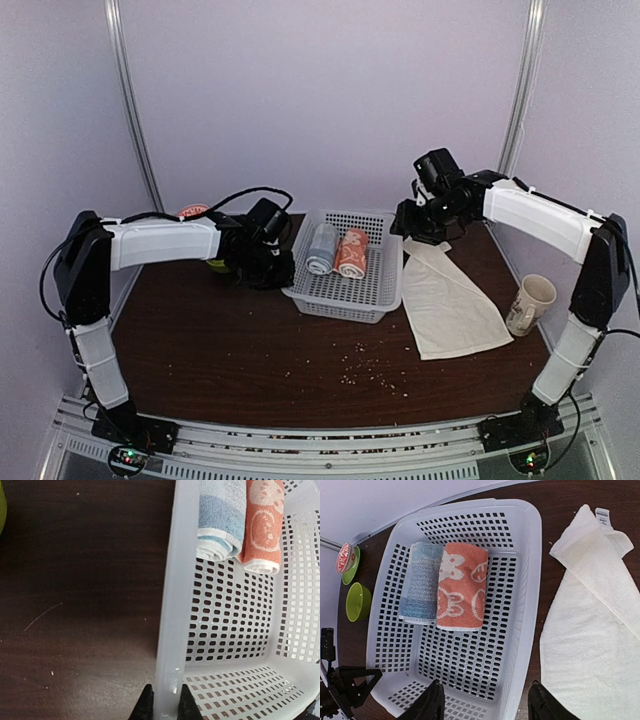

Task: Roll the towels
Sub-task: Move the bin to the center of the board.

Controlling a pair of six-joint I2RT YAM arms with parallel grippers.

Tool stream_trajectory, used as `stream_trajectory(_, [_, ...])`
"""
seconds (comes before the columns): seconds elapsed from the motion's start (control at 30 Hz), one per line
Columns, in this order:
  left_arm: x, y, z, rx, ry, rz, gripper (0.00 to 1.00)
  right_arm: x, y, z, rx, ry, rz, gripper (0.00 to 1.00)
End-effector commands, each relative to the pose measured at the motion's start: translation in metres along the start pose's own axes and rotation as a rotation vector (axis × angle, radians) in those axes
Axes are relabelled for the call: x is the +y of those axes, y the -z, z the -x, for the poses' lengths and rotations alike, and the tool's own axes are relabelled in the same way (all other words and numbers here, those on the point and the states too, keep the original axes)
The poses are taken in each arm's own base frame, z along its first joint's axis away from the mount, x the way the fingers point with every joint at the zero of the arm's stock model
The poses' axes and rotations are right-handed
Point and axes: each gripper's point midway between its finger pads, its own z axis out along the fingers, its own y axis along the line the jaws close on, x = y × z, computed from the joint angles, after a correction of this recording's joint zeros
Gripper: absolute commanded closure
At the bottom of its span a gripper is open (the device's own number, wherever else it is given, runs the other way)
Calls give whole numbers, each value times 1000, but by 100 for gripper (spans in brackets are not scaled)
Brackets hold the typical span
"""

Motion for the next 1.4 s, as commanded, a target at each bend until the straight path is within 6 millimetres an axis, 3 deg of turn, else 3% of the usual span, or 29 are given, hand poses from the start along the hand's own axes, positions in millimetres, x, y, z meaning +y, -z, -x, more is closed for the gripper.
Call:
stream_trajectory(0.0, [16, -10, 28, -58, 65, 67, 100, 32, -25, 13, -10, -15, 90, 44])
stream_trajectory(0.13, [23, -18, 40, -63, 100, 66, 100, 55, -50, 23, -7, -32, 128, 46])
stream_trajectory(0.33, [30, -23, 50, -57, 100, 60, 100, 75, -94, 40, 0, -60, 134, 48])
stream_trajectory(0.43, [35, -25, 56, -64, 115, 59, 100, 89, -102, 48, 1, -75, 171, 47])
stream_trajectory(0.6, [42, -28, 72, -79, 142, 58, 100, 100, -76, 68, -43, -67, 213, 44])
stream_trajectory(0.7, [46, -28, 80, -90, 150, 57, 100, 93, -46, 76, -81, -42, 196, 43])
stream_trajectory(0.8, [45, -29, 85, -90, 148, 46, 100, 79, -27, 72, -106, -43, 190, 42])
stream_trajectory(1.03, [38, -19, 83, -78, 125, 6, 61, 59, 0, 55, -113, -21, 177, 41])
stream_trajectory(1.17, [33, 5, 85, -103, 117, -23, 47, 57, 15, 55, -126, -17, 193, 40])
stream_trajectory(1.37, [22, 65, 91, -202, 83, -66, 40, 52, 31, 51, -145, 2, 202, 40])
